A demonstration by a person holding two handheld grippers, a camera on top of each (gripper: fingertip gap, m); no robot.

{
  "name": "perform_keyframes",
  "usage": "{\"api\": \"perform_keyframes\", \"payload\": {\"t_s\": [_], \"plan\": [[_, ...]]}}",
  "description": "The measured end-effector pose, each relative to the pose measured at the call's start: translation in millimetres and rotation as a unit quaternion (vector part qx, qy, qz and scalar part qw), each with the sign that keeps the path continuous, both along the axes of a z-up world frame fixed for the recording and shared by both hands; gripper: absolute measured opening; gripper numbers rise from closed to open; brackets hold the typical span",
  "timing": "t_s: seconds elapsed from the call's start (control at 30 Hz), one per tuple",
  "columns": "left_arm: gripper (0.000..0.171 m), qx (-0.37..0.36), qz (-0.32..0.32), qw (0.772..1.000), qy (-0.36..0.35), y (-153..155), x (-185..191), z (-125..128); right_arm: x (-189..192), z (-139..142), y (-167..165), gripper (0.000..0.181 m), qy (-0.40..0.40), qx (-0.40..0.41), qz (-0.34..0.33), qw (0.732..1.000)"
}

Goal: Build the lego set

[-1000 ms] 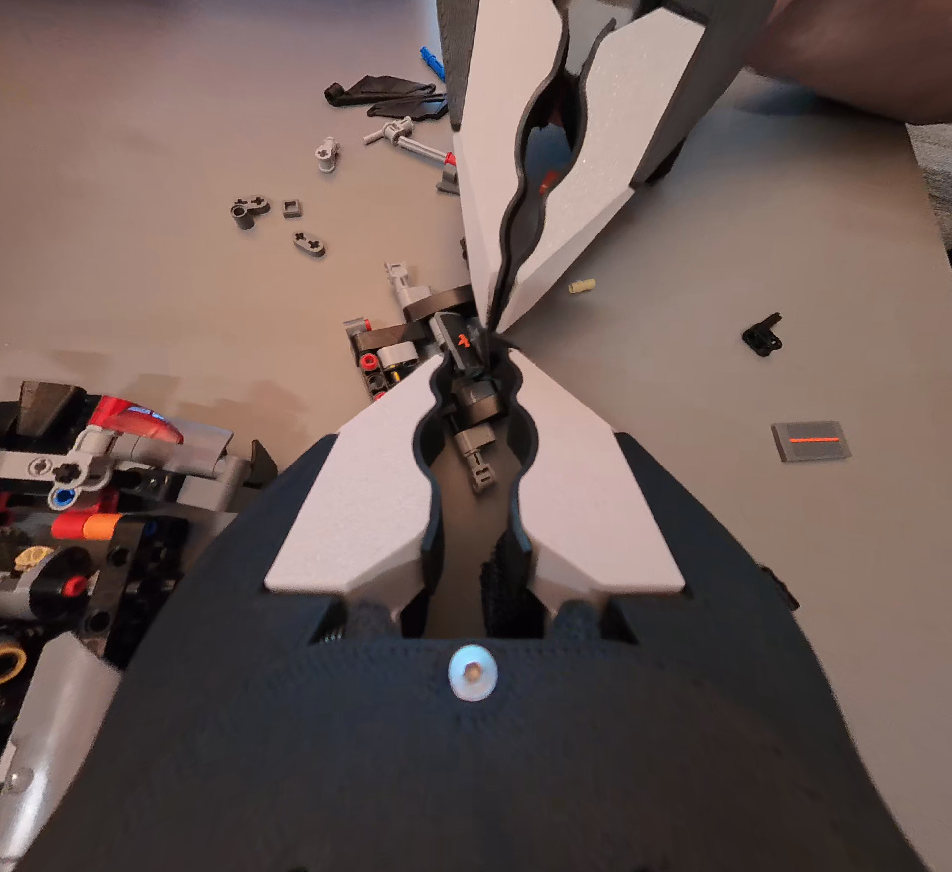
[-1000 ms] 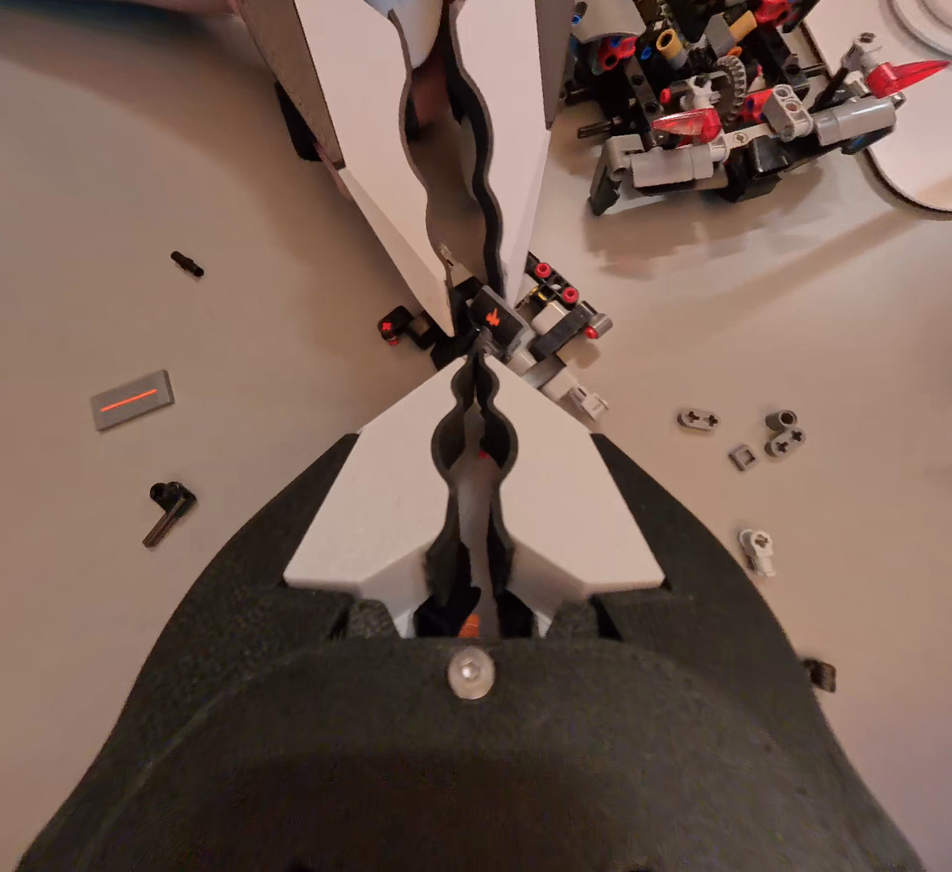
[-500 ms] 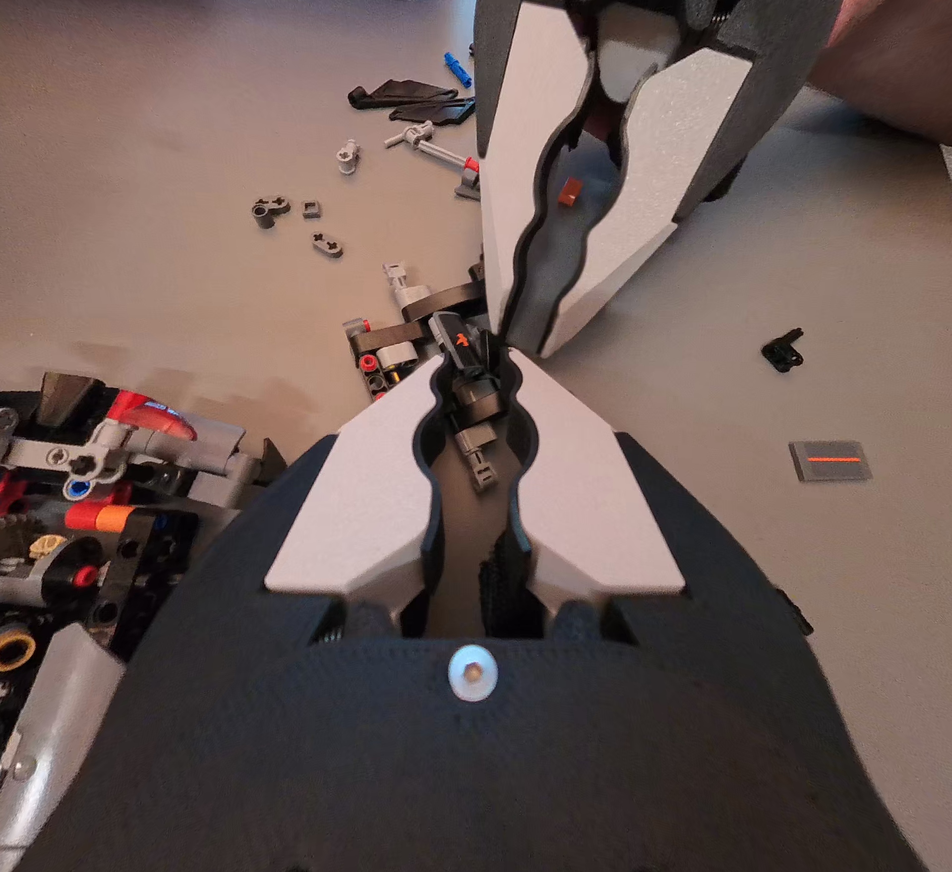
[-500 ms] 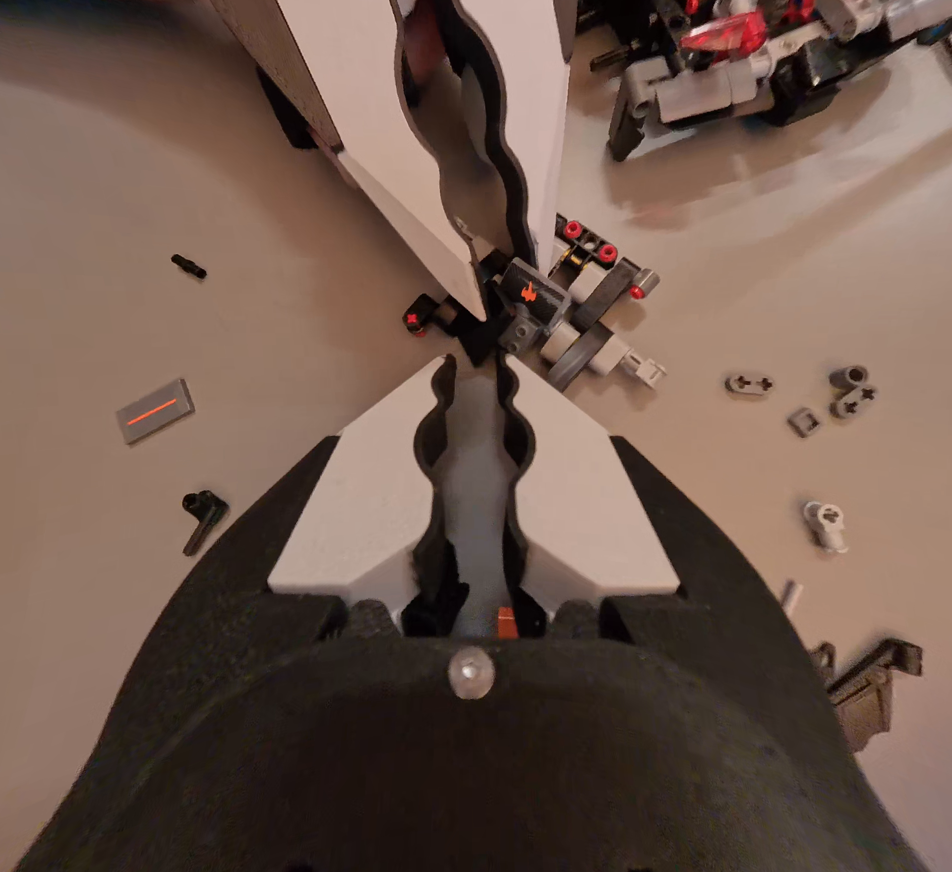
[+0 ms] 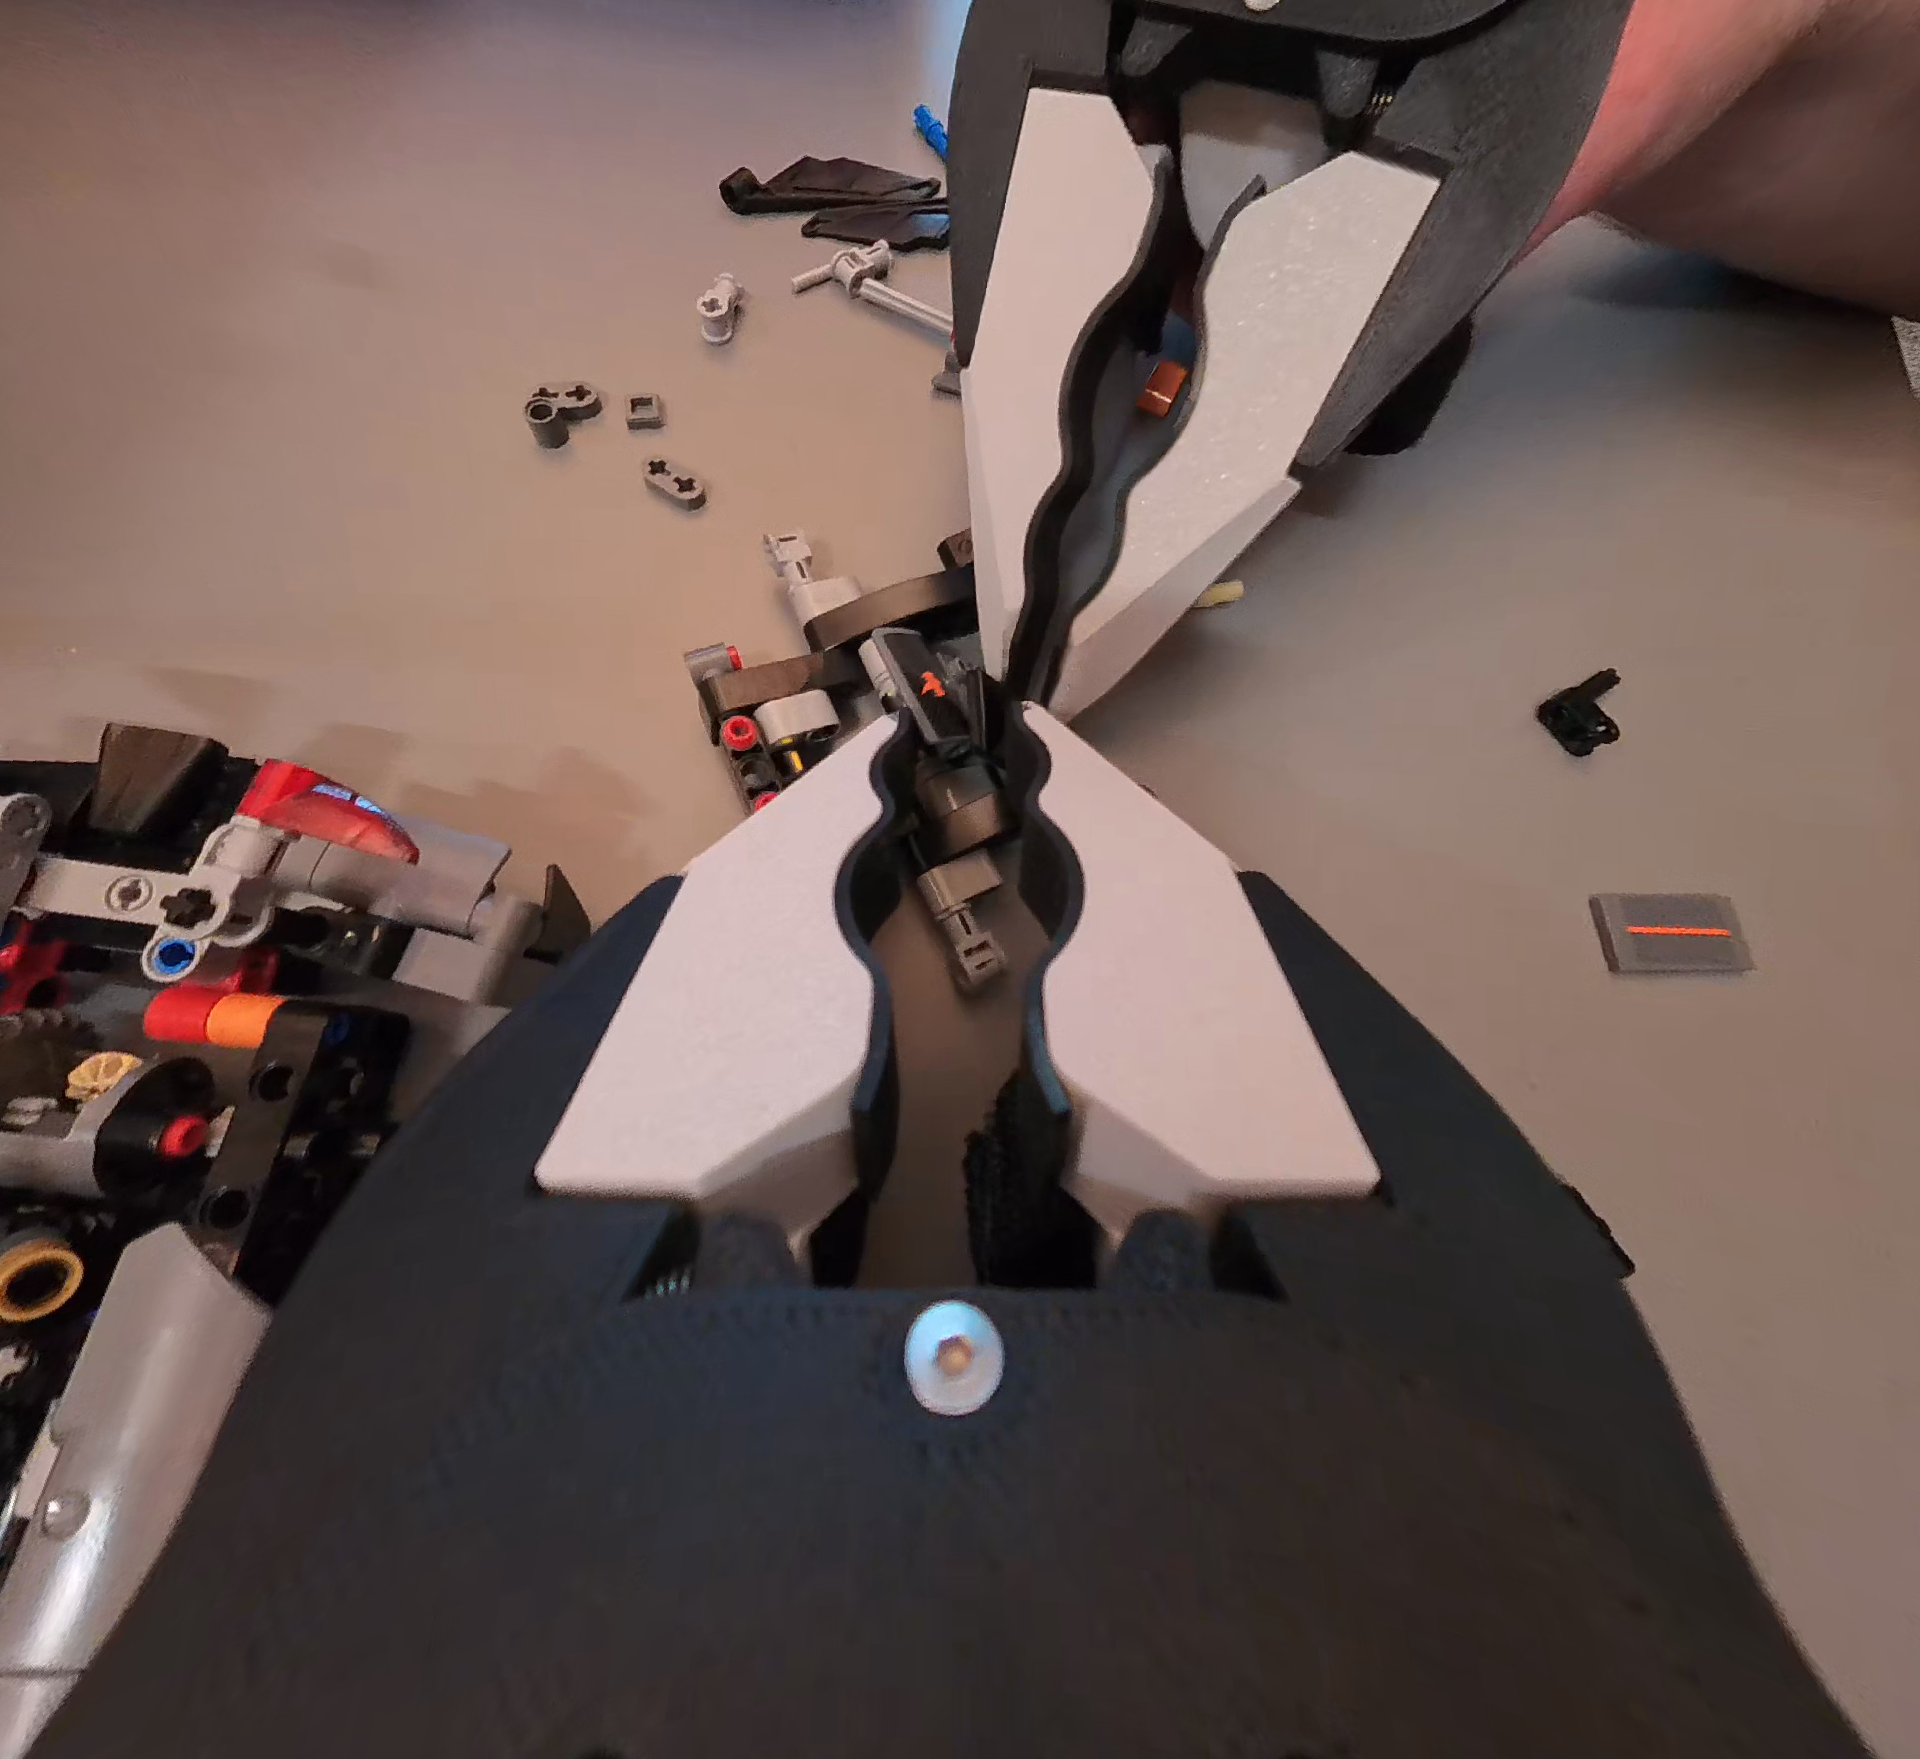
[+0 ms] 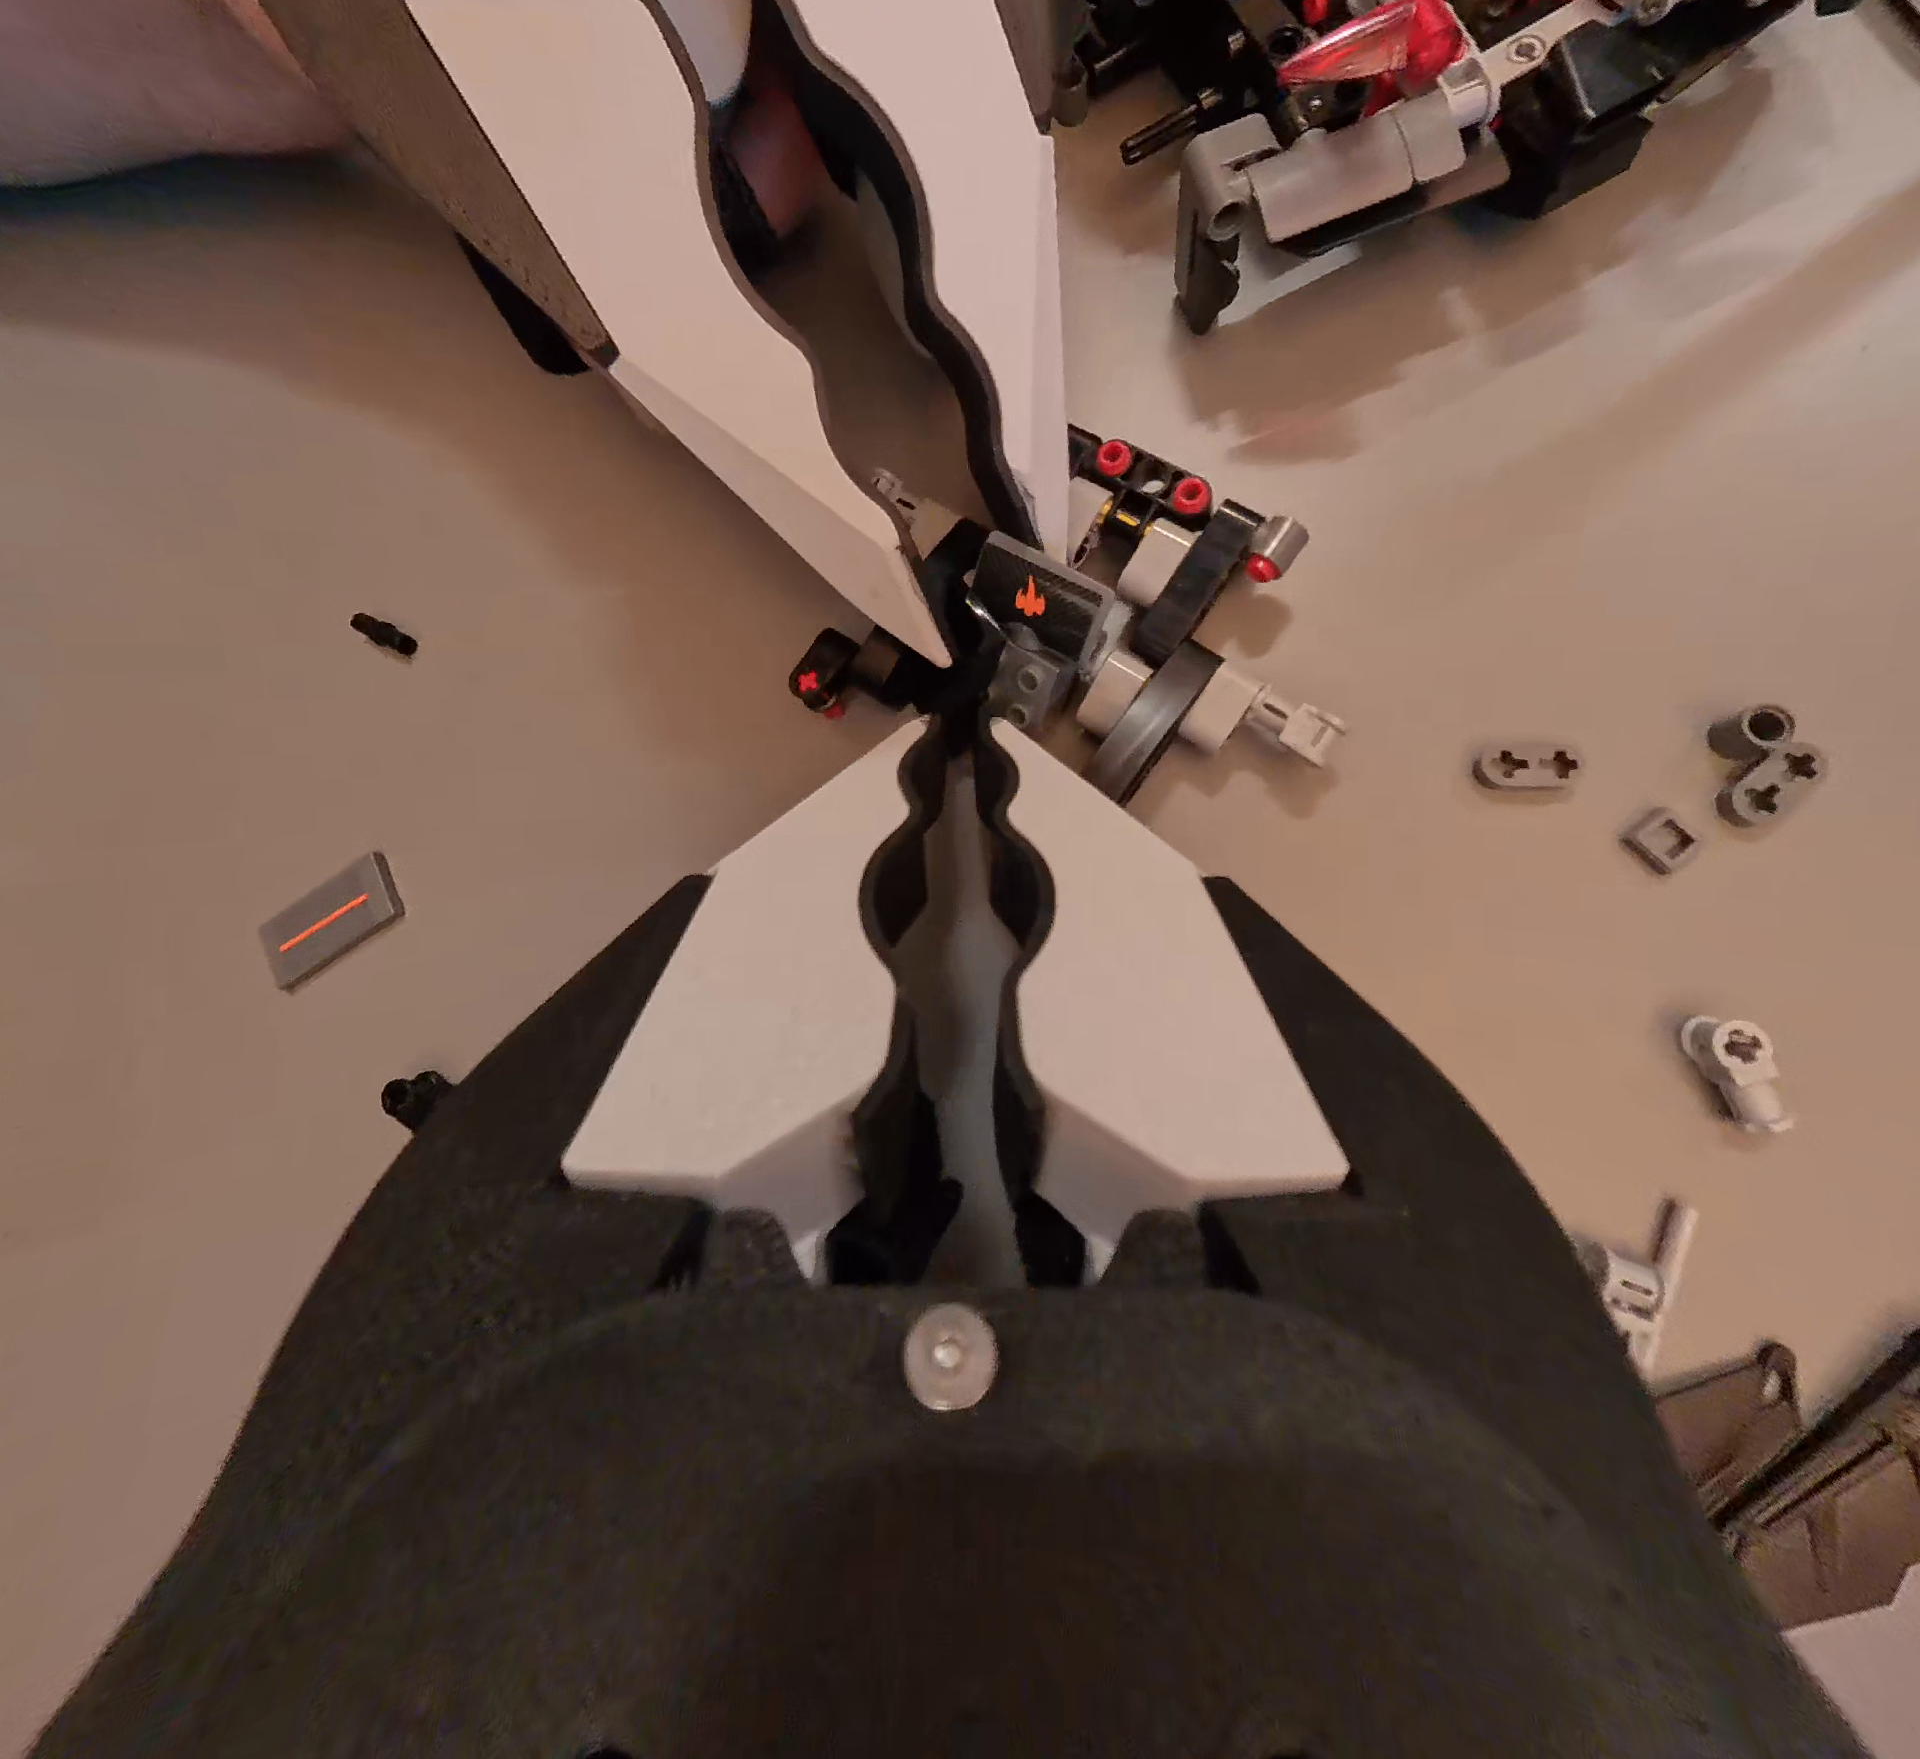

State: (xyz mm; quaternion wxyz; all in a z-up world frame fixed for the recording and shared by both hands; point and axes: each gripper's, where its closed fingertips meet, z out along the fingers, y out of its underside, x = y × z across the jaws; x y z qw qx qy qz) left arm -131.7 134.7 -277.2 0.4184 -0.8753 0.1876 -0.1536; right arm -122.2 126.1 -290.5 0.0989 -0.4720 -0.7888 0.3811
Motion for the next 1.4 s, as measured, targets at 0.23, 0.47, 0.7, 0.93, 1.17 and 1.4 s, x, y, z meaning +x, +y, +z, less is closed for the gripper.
{"api": "perform_keyframes", "payload": {"t_s": [0.23, 0.47, 0.7, 0.93, 1.17, 1.4], "plan": [[0.016, 0.001, 0.000, 1.000, 0.007, -1, -1, -1, -2, 1, -2, 0.001, 0.003, -0.025, 0.002, 1.000], [0.021, 0.003, -0.002, 1.000, 0.012, -1, 0, -1, -2, 2, -3, 0.000, 0.008, -0.023, 0.011, 1.000], [0.026, 0.003, 0.005, 1.000, 0.022, -5, -5, 0, -2, 3, -4, 0.000, 0.016, -0.016, 0.014, 1.000], [0.014, -0.015, 0.008, 0.998, 0.062, -15, -8, 2, -3, 3, -4, 0.001, 0.022, -0.014, 0.014, 1.000], [0.002, -0.012, -0.003, 0.998, 0.067, -16, -1, -1, -3, 2, -4, 0.000, 0.024, -0.016, 0.016, 0.999], [0.000, 0.003, 0.001, 0.998, 0.062, -14, 3, 4, -3, 3, -2, 0.001, 0.031, -0.009, 0.016, 0.999]]}}
